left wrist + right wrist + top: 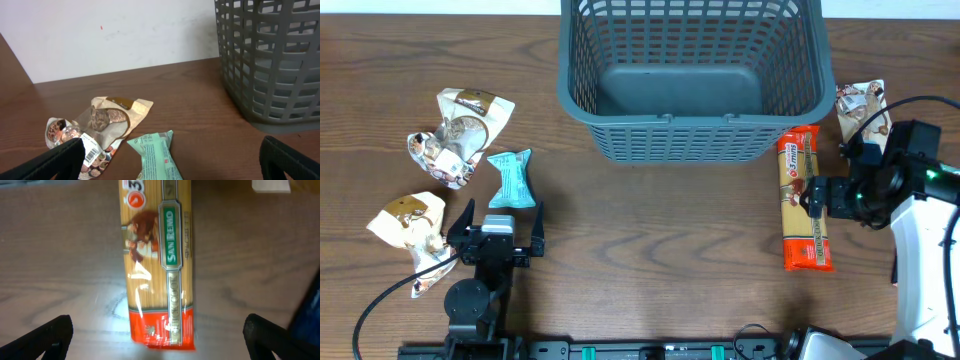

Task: Pack container
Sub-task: 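Lower the right gripper onto the spaghetti package and close, then lift the spaghetti package with the right gripper toward the basket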

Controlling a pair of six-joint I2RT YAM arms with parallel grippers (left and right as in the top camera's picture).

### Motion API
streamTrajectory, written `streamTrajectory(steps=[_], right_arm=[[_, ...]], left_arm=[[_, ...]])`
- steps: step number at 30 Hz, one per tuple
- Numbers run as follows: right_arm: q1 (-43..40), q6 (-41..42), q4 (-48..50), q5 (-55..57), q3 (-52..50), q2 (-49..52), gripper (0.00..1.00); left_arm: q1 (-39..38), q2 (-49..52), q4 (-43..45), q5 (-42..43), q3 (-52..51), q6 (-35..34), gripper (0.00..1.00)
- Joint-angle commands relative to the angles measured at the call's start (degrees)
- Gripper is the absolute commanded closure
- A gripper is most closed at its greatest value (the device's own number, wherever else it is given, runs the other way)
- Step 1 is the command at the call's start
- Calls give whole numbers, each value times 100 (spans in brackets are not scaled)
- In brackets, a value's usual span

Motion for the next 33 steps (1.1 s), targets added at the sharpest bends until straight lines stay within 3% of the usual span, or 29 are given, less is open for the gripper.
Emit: streamTrajectory(steps=[1, 21, 33], right_arm=[[-46, -76, 278, -138, -103, 199, 1], [-37, 68, 1816, -160, -103, 2533, 1], [76, 68, 2000, -155, -103, 2841, 1]], left_arm=[[-17, -37, -22, -133, -127, -28, 1], [-17, -37, -63, -131, -127, -28, 1], [-17, -37, -61, -131, -127, -28, 1]])
